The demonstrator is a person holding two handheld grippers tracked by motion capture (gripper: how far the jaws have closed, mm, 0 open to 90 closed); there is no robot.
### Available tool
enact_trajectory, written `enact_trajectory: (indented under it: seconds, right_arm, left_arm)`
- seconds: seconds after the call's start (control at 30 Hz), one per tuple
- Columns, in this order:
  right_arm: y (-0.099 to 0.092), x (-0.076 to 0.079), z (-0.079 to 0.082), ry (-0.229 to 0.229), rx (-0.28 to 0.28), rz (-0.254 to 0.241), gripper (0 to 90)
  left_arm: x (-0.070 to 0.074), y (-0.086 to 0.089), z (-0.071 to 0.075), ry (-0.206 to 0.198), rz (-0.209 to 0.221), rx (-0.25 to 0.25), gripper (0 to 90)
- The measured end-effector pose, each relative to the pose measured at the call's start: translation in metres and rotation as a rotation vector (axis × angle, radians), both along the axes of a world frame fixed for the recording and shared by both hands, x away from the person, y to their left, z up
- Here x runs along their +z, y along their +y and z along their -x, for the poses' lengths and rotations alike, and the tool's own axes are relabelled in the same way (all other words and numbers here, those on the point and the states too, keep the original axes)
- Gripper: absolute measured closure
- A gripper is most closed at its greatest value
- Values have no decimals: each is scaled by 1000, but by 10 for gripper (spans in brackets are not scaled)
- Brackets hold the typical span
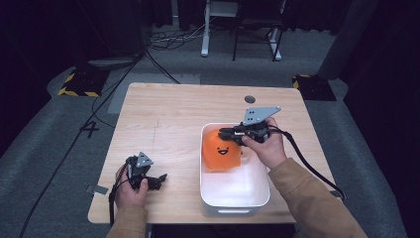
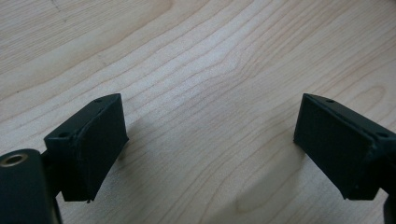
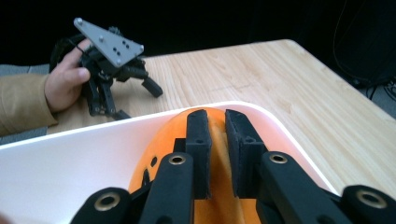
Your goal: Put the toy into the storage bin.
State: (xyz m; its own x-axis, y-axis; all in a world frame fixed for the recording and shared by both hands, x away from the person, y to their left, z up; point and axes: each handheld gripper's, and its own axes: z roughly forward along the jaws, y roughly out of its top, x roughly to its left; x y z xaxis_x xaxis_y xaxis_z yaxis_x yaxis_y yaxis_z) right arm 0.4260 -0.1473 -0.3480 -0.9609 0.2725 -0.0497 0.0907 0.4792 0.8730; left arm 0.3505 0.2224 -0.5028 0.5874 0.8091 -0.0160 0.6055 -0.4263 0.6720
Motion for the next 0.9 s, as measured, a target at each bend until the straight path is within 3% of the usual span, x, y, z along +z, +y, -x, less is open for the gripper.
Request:
enact_trajectory:
  seconds: [0.3, 0.43, 0.6, 0.9]
  right_arm:
    - [2, -4, -2, 31, 2, 73, 790]
    - [7, -12, -1, 37, 6, 152, 787]
    - [6, -12, -2, 41, 0, 157, 779]
    - [7, -15, -1, 61, -10, 184, 689]
  left_arm:
    - [0, 0, 0, -1, 0, 0, 98]
    - [0, 0, 0, -1, 1, 0, 98]
    - [0, 0, 0, -1, 1, 0, 98]
    - [0, 0, 0, 0, 1, 0, 98]
